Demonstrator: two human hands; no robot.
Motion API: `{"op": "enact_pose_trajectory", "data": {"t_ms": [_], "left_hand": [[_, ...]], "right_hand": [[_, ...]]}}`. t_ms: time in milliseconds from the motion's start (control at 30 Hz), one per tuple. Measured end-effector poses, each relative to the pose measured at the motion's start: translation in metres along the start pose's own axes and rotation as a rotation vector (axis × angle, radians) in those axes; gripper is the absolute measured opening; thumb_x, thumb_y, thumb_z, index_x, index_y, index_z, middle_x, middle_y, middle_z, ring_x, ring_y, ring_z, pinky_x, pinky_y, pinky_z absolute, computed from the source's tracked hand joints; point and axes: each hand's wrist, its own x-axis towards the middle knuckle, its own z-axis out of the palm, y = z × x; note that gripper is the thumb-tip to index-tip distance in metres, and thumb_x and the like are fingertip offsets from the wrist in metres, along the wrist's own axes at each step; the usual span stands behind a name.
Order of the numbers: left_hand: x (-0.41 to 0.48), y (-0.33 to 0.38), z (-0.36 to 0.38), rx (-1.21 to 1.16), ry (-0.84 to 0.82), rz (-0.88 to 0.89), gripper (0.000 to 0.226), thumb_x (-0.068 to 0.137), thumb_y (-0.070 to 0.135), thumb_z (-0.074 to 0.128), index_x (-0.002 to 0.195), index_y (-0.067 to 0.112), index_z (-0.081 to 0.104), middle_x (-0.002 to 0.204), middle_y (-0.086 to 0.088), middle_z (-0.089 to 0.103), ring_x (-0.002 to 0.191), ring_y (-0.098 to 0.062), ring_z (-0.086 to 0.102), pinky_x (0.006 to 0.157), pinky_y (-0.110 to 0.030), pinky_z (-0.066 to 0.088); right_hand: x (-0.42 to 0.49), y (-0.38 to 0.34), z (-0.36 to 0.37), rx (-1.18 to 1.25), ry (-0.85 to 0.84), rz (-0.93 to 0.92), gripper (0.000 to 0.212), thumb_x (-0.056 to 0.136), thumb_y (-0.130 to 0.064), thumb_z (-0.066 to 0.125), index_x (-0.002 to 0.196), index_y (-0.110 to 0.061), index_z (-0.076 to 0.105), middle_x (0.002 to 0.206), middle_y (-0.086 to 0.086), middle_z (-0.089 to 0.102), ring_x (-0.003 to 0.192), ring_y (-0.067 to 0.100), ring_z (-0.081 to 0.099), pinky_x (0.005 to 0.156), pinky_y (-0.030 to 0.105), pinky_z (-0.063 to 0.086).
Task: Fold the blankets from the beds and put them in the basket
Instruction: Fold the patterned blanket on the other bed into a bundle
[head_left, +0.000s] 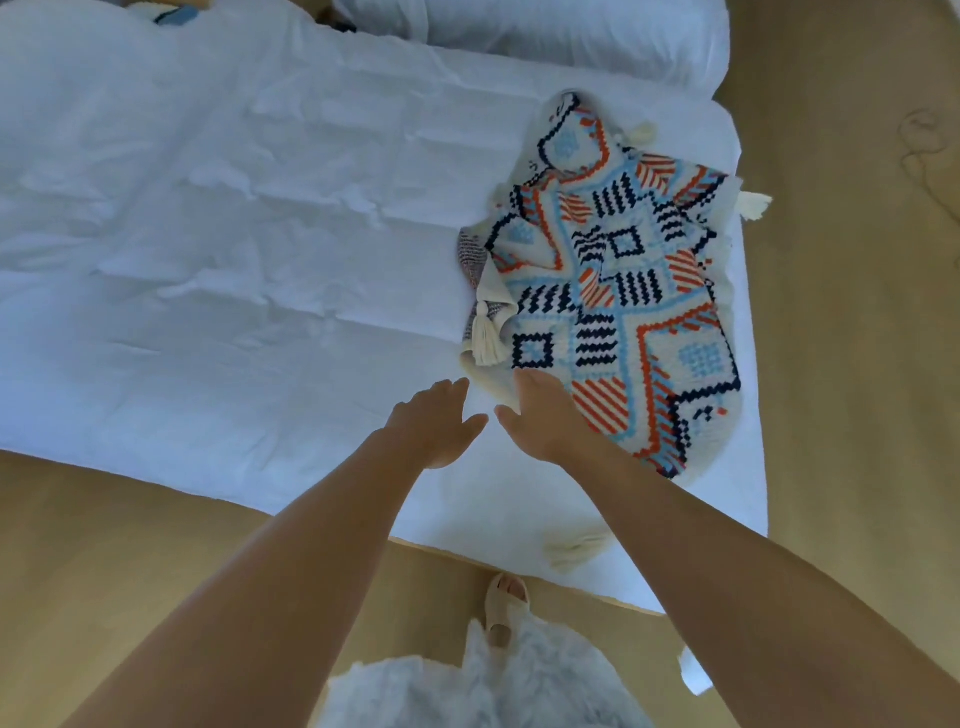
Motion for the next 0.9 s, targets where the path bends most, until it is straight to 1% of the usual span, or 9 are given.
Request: {"op": "enact_pose_trajectory", "data": {"t_ms": [100, 233, 333, 400, 500, 633, 733, 800, 900], "left_hand": [[0.048, -0.006, 0.001, 0.053, -0.056, 0.022, 0.060, 0.099, 0.045, 0.029, 0.149, 0.017, 0.013, 0.155, -0.004, 0.021, 0.140, -0.025, 0.028, 0.110, -0.043, 0.028], [0.136, -0.021, 0.004, 0.012, -0.001, 0.043, 0.049, 0.100, 0.034, 0.032, 0.145, 0.016, 0.025, 0.148, -0.006, 0.035, 0.131, -0.028, 0.041, 0.102, -0.042, 0.035], [0.192, -0.029, 0.011, 0.012, 0.025, 0.059, 0.051, 0.101, 0.031, 0.029, 0.148, 0.015, 0.015, 0.141, -0.011, 0.042, 0.125, -0.031, 0.046, 0.097, -0.043, 0.038], [0.226, -0.034, 0.017, -0.003, 0.045, 0.066, 0.050, 0.101, 0.031, 0.029, 0.147, 0.015, 0.019, 0.138, -0.012, 0.045, 0.124, -0.031, 0.047, 0.096, -0.042, 0.039], [0.272, -0.044, 0.028, -0.239, 0.042, 0.002, 0.041, 0.100, 0.029, 0.035, 0.138, 0.013, 0.035, 0.134, -0.011, 0.050, 0.121, -0.030, 0.049, 0.092, -0.038, 0.040], [0.309, -0.050, 0.039, -0.636, 0.094, -0.160, 0.057, 0.095, 0.036, 0.046, 0.142, 0.010, 0.028, 0.135, -0.010, 0.050, 0.124, -0.029, 0.048, 0.090, -0.037, 0.043], [0.321, -0.050, 0.041, -0.708, 0.161, -0.147, 0.039, 0.095, 0.038, 0.046, 0.121, 0.010, 0.051, 0.109, -0.004, 0.061, 0.112, -0.026, 0.055, 0.077, -0.028, 0.040], [0.323, -0.054, 0.041, -0.726, 0.166, -0.109, 0.027, 0.095, 0.035, 0.045, 0.096, 0.011, 0.058, 0.087, -0.002, 0.060, 0.097, -0.027, 0.061, 0.071, -0.032, 0.044], [0.319, -0.069, 0.038, -0.711, 0.162, -0.101, 0.029, 0.097, 0.032, 0.042, 0.094, 0.008, 0.058, 0.086, -0.004, 0.058, 0.079, -0.023, 0.057, 0.064, -0.033, 0.045]], "right_hand": [[0.043, 0.007, 0.013, 0.022, -0.038, 0.010, 0.057, 0.097, -0.034, 0.041, 0.142, -0.002, 0.026, 0.150, 0.015, 0.029, 0.139, 0.029, 0.023, 0.113, 0.038, 0.024], [0.111, 0.019, 0.027, 0.044, -0.042, 0.057, 0.055, 0.096, -0.033, 0.042, 0.140, -0.003, 0.028, 0.147, 0.014, 0.032, 0.137, 0.028, 0.027, 0.110, 0.037, 0.029], [0.152, 0.029, 0.038, 0.097, -0.040, 0.150, 0.059, 0.094, -0.030, 0.046, 0.143, -0.004, 0.025, 0.148, 0.013, 0.031, 0.136, 0.028, 0.027, 0.110, 0.038, 0.029], [0.174, 0.038, 0.043, 0.133, -0.025, 0.225, 0.054, 0.094, -0.024, 0.047, 0.141, -0.006, 0.029, 0.144, 0.011, 0.034, 0.133, 0.027, 0.031, 0.107, 0.037, 0.033], [0.201, 0.049, 0.051, 0.186, -0.037, 0.290, 0.052, 0.092, -0.001, 0.040, 0.143, -0.007, 0.030, 0.146, 0.011, 0.032, 0.134, 0.028, 0.029, 0.105, 0.036, 0.033], [0.224, 0.053, 0.069, 0.286, -0.011, 0.360, 0.053, 0.089, 0.009, 0.034, 0.140, -0.008, 0.036, 0.141, 0.013, 0.039, 0.123, 0.028, 0.043, 0.095, 0.035, 0.040], [0.236, 0.047, 0.085, 0.315, 0.056, 0.315, 0.034, 0.090, 0.001, 0.039, 0.123, -0.006, 0.045, 0.114, 0.013, 0.053, 0.095, 0.025, 0.052, 0.076, 0.035, 0.044], [0.241, 0.041, 0.093, 0.311, 0.051, 0.234, 0.042, 0.091, -0.004, 0.041, 0.132, -0.011, 0.038, 0.122, 0.011, 0.052, 0.103, 0.027, 0.054, 0.084, 0.043, 0.049], [0.240, 0.029, 0.096, 0.301, 0.030, 0.156, 0.054, 0.092, -0.003, 0.037, 0.143, -0.016, 0.029, 0.137, 0.009, 0.045, 0.117, 0.026, 0.050, 0.095, 0.044, 0.046]]}}
